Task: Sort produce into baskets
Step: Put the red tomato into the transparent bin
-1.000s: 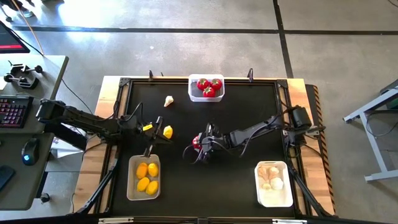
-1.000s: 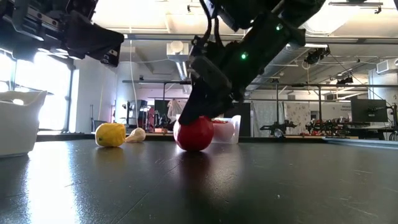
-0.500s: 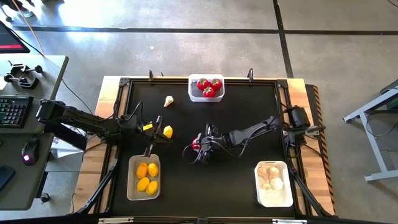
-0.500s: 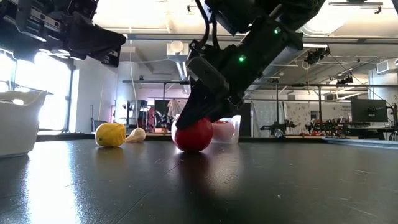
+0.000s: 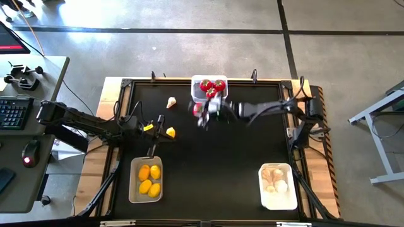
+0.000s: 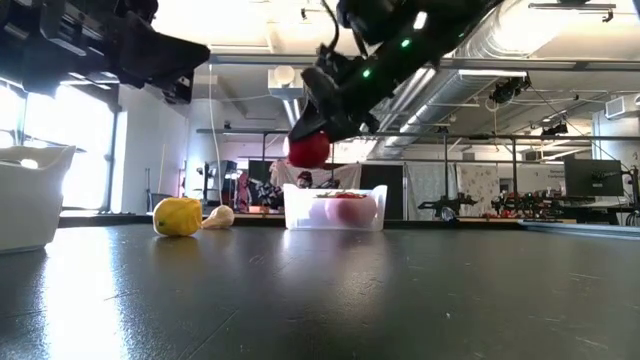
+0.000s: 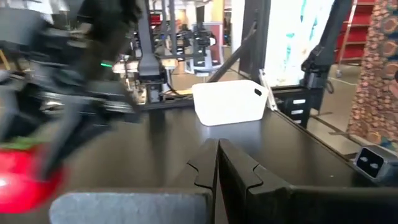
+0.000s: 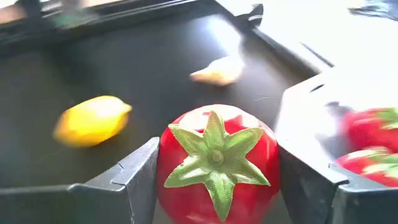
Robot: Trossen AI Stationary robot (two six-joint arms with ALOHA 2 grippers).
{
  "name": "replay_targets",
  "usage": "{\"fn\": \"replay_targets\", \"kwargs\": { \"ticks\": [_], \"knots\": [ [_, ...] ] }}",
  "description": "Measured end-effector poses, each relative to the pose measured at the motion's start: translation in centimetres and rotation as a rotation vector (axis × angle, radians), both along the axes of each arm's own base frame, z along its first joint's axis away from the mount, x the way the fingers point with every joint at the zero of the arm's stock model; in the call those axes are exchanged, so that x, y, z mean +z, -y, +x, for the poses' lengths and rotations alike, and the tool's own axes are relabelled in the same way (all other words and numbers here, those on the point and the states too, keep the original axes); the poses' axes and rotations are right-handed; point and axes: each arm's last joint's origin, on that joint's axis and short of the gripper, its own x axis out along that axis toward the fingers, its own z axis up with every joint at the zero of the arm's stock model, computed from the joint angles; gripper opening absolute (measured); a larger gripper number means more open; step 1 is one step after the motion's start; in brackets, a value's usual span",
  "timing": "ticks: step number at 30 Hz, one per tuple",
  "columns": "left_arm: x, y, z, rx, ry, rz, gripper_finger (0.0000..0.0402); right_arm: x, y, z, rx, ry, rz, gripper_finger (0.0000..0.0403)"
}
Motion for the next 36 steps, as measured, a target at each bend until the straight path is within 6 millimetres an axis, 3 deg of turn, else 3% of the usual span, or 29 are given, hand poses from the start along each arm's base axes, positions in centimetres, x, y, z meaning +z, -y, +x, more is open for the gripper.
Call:
{"fn": "replay_targets", "kwargs": {
  "ticks": [8, 12, 26, 36],
  "knots": [
    [0.0, -0.1, 0.0, 0.019, -0.001, 0.000, 0.0000, 2.7, 8.4, -0.1, -0.169, 0.064, 0.009, 0.0248],
    [0.0, -0.1, 0.0, 0.022, 0.004, 0.013, 0.0000, 1.9, 10.8, 0.1, -0.228, 0.034, 0.042, 0.0248],
    [0.0, -0.1, 0.0, 0.030, -0.001, 0.005, 0.0000, -1.0, 14.3, 3.4, -0.279, -0.120, 0.122, 0.0248],
    [0.0, 0.0, 0.0, 0.029, -0.002, 0.002, 0.0000, -2.7, 15.6, 3.4, -0.341, -0.141, 0.178, 0.0249]
  ]
}}
